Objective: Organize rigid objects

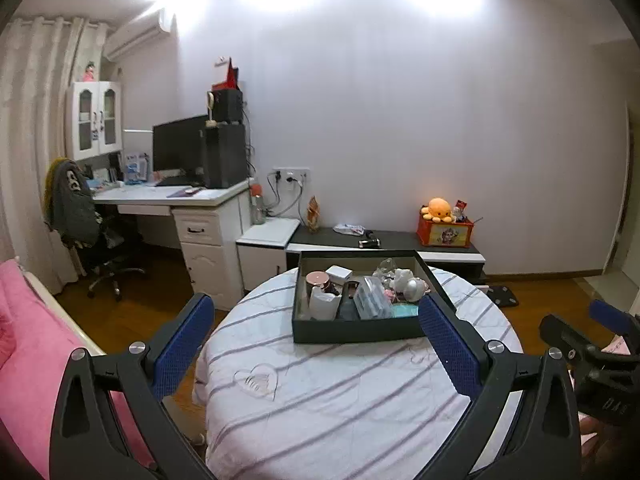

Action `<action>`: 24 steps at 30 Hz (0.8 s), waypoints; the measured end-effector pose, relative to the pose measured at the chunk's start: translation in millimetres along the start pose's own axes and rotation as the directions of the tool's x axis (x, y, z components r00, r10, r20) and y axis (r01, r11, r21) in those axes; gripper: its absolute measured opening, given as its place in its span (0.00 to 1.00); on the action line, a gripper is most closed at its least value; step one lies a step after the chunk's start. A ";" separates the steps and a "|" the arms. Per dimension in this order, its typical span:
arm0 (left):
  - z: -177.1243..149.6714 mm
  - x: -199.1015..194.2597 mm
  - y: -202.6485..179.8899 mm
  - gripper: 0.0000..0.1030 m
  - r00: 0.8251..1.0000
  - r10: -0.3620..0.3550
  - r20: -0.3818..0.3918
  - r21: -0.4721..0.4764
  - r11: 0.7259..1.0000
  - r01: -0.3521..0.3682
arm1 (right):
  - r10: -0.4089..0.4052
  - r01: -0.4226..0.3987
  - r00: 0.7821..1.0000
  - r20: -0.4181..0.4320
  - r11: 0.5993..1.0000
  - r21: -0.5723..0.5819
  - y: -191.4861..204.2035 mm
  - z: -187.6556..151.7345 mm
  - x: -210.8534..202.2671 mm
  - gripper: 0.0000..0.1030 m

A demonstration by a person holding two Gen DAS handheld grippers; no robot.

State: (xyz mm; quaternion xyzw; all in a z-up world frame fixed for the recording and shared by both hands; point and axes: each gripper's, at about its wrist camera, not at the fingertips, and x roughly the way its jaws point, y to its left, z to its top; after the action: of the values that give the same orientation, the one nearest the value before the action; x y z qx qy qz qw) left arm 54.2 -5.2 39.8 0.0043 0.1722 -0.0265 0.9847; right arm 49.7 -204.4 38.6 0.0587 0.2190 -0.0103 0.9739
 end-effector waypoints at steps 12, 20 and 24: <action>-31.9 -66.4 -1.9 1.00 1.000 -0.005 -0.016 0.011 1.000 0.006 | -0.009 0.011 0.997 0.071 0.999 -0.034 15.1 -29.4 -69.0 1.00; -32.5 -69.9 -4.5 1.00 1.000 0.002 -0.023 0.020 1.000 -0.002 | -0.009 0.011 0.997 0.075 1.000 -0.025 16.8 -31.9 -77.1 1.00; -33.3 -66.5 -1.8 1.00 0.999 0.004 -0.036 0.014 1.000 -0.003 | -0.013 0.014 0.998 0.066 1.000 -0.018 13.8 -33.8 -73.7 1.00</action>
State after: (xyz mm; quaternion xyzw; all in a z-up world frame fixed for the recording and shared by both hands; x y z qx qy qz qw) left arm -19.6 -3.1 31.0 0.0121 0.1898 -0.0259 0.9814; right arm -30.6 -187.0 41.3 0.0481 0.1871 -0.0167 0.9810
